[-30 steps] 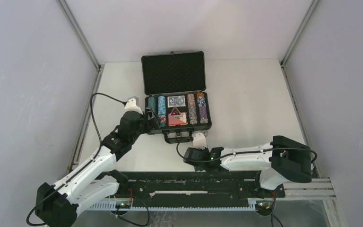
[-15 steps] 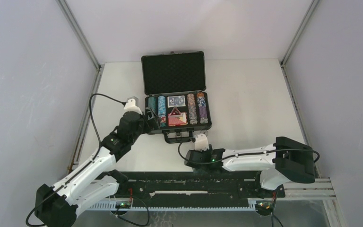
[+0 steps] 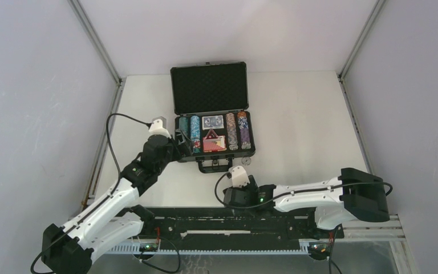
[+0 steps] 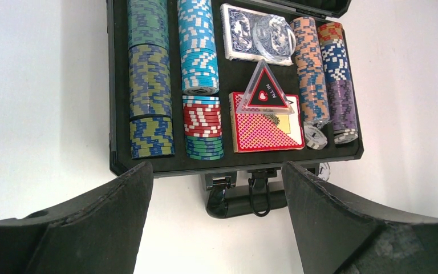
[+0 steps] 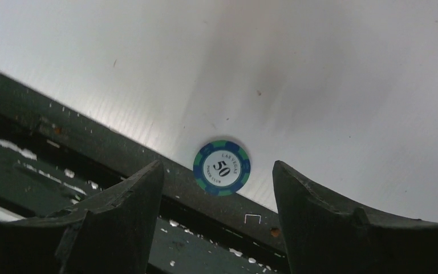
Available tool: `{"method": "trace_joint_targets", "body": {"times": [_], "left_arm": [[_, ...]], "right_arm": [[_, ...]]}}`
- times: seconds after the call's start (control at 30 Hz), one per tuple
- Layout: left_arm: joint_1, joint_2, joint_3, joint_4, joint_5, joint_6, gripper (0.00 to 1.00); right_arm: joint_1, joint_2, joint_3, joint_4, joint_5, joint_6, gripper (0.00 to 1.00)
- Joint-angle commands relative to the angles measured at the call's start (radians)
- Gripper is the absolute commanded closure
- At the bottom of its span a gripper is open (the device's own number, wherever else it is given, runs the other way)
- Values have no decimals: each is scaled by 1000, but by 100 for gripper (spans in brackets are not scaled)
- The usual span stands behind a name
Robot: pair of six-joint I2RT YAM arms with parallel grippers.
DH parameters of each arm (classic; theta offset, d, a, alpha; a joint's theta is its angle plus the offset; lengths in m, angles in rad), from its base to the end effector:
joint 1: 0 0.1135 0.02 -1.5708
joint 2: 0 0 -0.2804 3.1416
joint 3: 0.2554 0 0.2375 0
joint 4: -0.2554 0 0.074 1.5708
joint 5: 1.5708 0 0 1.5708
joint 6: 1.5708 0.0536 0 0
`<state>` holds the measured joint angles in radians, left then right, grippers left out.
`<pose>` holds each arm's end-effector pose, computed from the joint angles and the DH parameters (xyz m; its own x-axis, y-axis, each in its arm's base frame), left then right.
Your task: Pack up texas hold em set
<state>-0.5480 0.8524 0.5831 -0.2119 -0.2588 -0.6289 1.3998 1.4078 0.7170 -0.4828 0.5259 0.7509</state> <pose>0.1646 -0.0844 0.2631 -0.5018 -0.3599 -0.7865 0.0183 0.9047 -0.4257 0.0667 0.2284 0.1790 -0.6737 -0.4333 -0.5987 -0.4918 0.8675 -0.0745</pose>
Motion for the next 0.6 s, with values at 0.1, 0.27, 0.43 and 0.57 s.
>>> {"method": "trace_joint_targets", "body": {"times": [0.1, 0.27, 0.43, 0.57], "left_arm": [[-10, -39, -23, 21, -5, -2, 12], [-10, -48, -27, 20, -6, -2, 12], [-10, -45, -28, 20, -8, 0, 13], [-11, -43, -28, 20, -11, -1, 12]], "right_arm": [[17, -69, -50, 60, -80, -191, 21], [1, -59, -71, 85, -139, -240, 21], [-22, -59, -80, 112, -169, -268, 22], [-39, -49, -80, 123, -192, -288, 23]]}}
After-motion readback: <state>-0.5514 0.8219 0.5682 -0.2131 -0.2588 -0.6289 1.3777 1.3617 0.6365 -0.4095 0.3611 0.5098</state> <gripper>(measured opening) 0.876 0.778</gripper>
